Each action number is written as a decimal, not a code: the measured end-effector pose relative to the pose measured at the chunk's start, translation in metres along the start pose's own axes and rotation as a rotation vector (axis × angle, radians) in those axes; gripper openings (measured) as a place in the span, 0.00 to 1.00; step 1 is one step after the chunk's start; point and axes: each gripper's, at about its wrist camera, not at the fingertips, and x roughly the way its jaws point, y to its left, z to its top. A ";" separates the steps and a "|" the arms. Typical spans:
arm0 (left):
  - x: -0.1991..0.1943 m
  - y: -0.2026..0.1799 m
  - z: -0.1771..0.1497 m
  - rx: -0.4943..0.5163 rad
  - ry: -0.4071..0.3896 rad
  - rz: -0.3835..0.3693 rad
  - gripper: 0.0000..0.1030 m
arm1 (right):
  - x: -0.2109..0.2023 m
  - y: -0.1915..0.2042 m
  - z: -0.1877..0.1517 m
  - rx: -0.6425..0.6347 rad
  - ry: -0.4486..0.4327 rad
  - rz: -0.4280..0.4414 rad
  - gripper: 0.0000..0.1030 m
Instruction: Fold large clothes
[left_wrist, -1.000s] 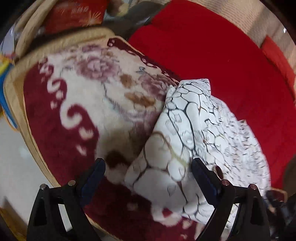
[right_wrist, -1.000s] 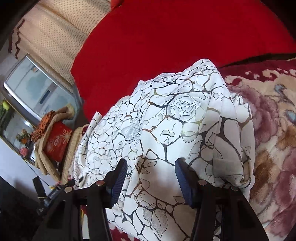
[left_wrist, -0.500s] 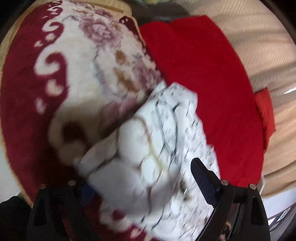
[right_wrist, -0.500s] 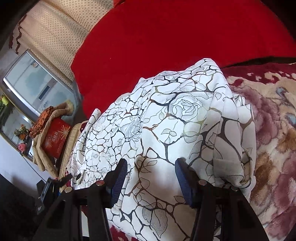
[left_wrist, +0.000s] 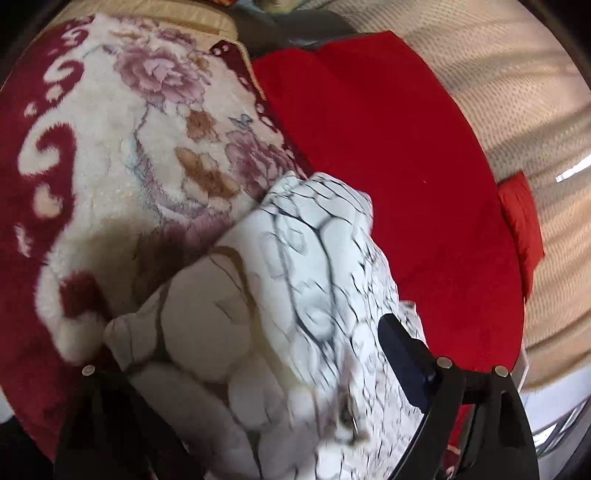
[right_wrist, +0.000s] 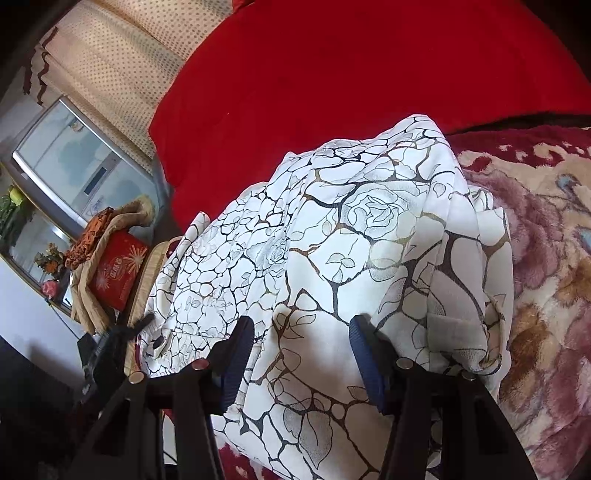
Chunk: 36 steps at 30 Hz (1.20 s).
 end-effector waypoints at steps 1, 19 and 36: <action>0.005 0.001 0.003 -0.015 0.009 0.005 0.87 | 0.000 0.001 0.000 -0.002 0.000 -0.002 0.56; -0.006 -0.277 -0.181 1.091 0.026 0.050 0.21 | -0.086 -0.074 0.029 0.266 -0.226 0.258 0.41; 0.031 -0.224 -0.273 1.298 0.158 -0.032 0.21 | -0.048 -0.103 0.089 0.269 -0.031 0.275 0.75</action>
